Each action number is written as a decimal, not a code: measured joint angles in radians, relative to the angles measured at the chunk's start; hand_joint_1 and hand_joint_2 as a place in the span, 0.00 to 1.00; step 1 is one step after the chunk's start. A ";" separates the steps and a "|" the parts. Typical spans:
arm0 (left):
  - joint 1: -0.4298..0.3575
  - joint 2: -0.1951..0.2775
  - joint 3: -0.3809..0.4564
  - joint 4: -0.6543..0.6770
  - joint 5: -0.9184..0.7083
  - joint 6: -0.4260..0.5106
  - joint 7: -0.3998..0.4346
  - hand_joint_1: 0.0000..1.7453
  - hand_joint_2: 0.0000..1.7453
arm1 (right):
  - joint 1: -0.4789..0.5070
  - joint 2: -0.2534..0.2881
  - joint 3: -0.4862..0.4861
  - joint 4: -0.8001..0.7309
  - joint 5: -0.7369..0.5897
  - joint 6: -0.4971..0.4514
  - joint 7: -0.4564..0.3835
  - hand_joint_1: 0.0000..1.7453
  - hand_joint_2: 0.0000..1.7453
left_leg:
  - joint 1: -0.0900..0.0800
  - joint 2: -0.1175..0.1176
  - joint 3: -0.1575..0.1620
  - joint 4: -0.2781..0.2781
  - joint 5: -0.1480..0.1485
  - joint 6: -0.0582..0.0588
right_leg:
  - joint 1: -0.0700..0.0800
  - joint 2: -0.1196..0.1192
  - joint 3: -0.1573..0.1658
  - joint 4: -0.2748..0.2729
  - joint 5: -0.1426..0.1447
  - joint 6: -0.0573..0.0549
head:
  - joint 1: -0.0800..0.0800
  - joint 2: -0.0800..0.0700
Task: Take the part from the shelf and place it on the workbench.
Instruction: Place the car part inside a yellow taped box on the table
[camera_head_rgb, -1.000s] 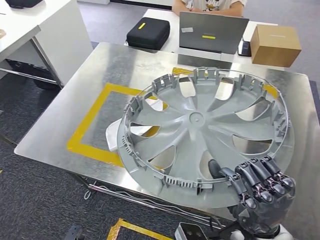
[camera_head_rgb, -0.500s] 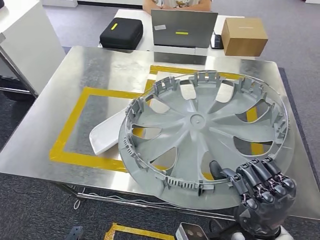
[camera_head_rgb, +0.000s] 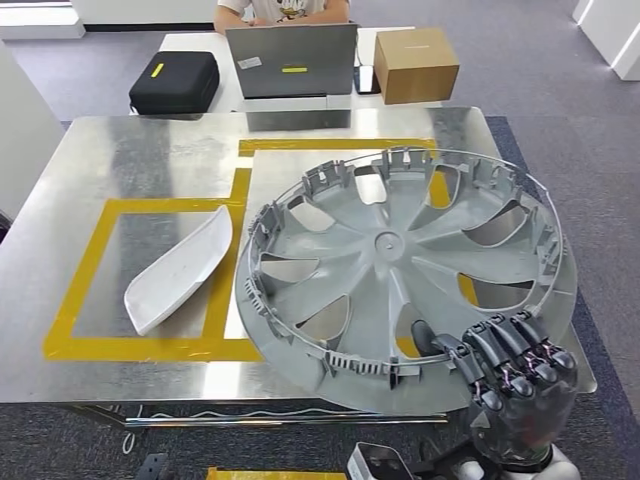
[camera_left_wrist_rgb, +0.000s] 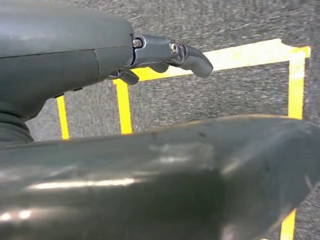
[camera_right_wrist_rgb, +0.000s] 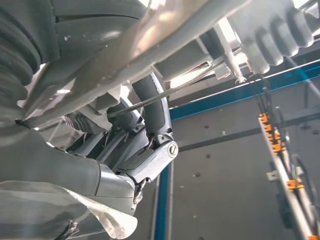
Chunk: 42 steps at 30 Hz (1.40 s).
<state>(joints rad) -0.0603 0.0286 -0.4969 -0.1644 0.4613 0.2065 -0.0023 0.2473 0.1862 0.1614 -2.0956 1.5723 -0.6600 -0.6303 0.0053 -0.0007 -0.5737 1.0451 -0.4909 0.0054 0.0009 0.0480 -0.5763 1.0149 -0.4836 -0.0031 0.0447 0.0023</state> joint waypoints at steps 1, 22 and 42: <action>-0.001 0.000 0.000 0.000 0.000 0.000 0.000 0.00 0.00 | -0.001 0.000 -0.002 0.003 0.000 0.000 -0.006 1.00 1.00 | -0.001 -0.003 0.007 -0.023 0.002 -0.002 | 0.002 0.001 -0.003 0.001 -0.001 0.000 | 0.000 0.000; -0.002 0.004 0.000 0.000 0.003 0.005 0.009 0.00 0.00 | 0.000 -0.002 -0.048 0.067 -0.001 0.000 0.014 1.00 1.00 | -0.006 -0.005 0.005 -0.031 0.006 0.001 | -0.003 -0.002 -0.005 -0.008 0.006 0.014 | 0.000 0.000; -0.002 0.017 -0.001 0.000 0.014 -0.004 0.009 0.00 0.00 | -0.066 -0.163 -0.031 0.296 -0.002 0.000 0.519 1.00 1.00 | -0.005 -0.005 0.004 -0.031 0.007 0.001 | -0.002 -0.002 -0.005 -0.008 0.007 0.014 | 0.001 0.000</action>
<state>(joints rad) -0.0619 0.0460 -0.4981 -0.1640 0.4750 0.2028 0.0072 0.1811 0.0233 0.1309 -1.8000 1.5704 -0.6600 -0.1112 0.0003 -0.0059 -0.5695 1.0137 -0.4840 0.0060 -0.0014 0.0456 -0.5815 1.0071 -0.4767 0.0112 0.0454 0.0023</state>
